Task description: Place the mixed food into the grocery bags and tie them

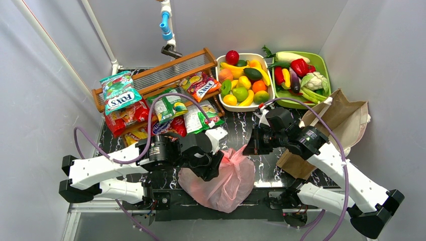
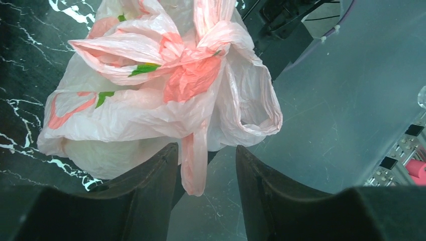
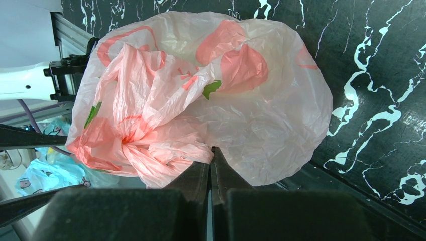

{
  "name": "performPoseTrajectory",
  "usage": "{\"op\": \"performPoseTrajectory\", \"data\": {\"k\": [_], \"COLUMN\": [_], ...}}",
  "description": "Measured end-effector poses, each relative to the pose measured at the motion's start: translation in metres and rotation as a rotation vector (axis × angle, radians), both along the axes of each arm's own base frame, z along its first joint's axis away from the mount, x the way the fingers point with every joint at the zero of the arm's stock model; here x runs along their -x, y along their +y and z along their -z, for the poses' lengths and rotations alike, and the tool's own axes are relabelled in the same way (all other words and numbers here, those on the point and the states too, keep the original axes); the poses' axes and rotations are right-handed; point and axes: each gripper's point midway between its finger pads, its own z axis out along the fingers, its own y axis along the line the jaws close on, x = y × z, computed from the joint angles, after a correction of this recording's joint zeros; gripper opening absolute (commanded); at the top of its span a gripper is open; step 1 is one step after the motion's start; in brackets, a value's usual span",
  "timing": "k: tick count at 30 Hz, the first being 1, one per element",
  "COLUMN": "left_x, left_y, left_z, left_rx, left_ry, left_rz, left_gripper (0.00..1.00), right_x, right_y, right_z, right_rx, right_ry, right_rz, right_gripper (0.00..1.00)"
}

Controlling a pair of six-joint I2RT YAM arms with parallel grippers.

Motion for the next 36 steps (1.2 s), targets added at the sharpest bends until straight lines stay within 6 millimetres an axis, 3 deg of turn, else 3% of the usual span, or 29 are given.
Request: {"op": "performPoseTrajectory", "data": {"k": [10, 22, 28, 31, 36], "left_x": [0.003, -0.001, -0.008, -0.012, -0.019], "left_y": [-0.016, -0.015, -0.013, -0.011, -0.009], "left_z": [0.010, 0.011, 0.013, 0.017, 0.019], "left_rx": [-0.008, -0.015, -0.025, -0.040, -0.057], "left_ry": [0.034, 0.019, -0.011, -0.028, -0.066], "left_rz": [0.015, -0.006, -0.032, -0.042, -0.059], "left_gripper": [0.41, 0.35, 0.18, 0.00, 0.00], "right_x": [0.000, 0.000, 0.000, 0.000, -0.001], "right_y": [0.000, 0.000, 0.000, 0.000, 0.001], "right_z": [0.000, 0.000, 0.000, 0.000, 0.003], "right_rx": [0.000, 0.000, -0.001, -0.002, 0.008], "right_ry": [0.000, 0.001, 0.001, 0.002, 0.013], "right_rz": [0.000, 0.001, 0.000, -0.002, -0.002], "right_gripper": [0.01, 0.01, 0.01, 0.01, 0.01]}}
